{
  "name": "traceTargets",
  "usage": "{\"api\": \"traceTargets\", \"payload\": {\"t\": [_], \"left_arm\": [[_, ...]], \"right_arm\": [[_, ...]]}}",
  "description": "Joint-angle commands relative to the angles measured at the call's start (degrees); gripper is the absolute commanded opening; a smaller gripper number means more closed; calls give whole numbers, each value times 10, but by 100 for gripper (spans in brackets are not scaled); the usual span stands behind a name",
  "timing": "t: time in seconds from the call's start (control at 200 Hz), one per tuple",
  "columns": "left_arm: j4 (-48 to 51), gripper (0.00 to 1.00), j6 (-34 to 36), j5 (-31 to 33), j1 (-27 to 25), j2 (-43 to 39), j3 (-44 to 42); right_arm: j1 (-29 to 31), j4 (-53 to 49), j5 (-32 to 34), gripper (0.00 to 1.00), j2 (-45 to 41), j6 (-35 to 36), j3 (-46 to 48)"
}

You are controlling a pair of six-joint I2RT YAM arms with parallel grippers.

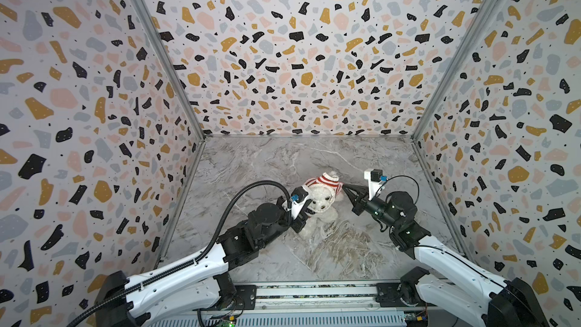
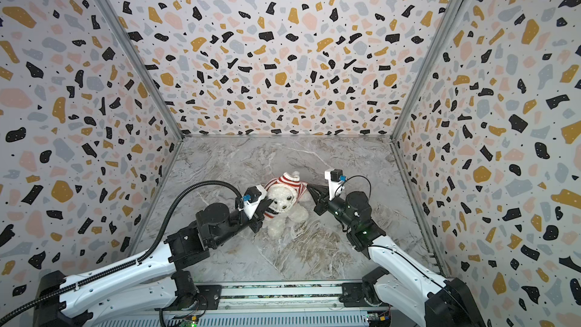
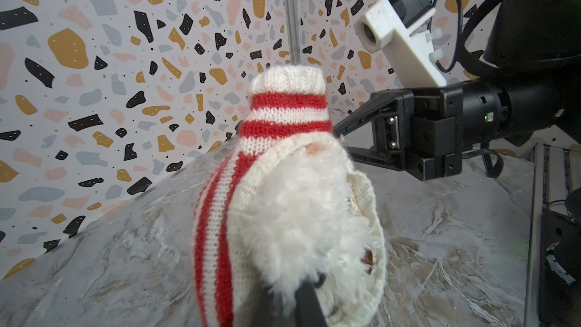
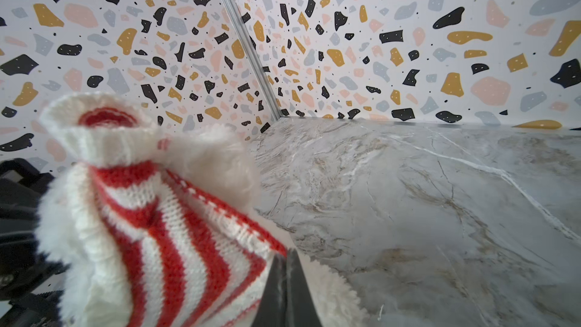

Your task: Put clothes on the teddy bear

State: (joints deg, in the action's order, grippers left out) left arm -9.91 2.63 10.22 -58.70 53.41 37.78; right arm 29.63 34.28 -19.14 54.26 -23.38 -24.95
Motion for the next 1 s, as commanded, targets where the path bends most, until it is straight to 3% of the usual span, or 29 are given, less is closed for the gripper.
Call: {"api": "traceTargets", "payload": {"t": [0.0, 0.471, 0.641, 0.776, 0.901, 0.996], "left_arm": [[3, 0, 18, 9, -23, 17, 19], [34, 0, 46, 44, -75, 42, 45], [23, 0, 50, 71, -78, 46, 33], [30, 0, 59, 103, -86, 49, 33], [20, 0, 70, 156, -101, 49, 25], [16, 0, 94, 231, -129, 50, 24]], "right_arm": [[16, -11, 30, 0, -13, 30, -43], [-34, -17, 80, 0, 34, 11, -21], [-45, -8, 62, 0, 59, 10, 5], [-15, 45, -7, 0, -5, 71, 40], [51, -58, -5, 0, -80, 184, 7], [61, -130, -3, 18, -118, 217, -8]]}}
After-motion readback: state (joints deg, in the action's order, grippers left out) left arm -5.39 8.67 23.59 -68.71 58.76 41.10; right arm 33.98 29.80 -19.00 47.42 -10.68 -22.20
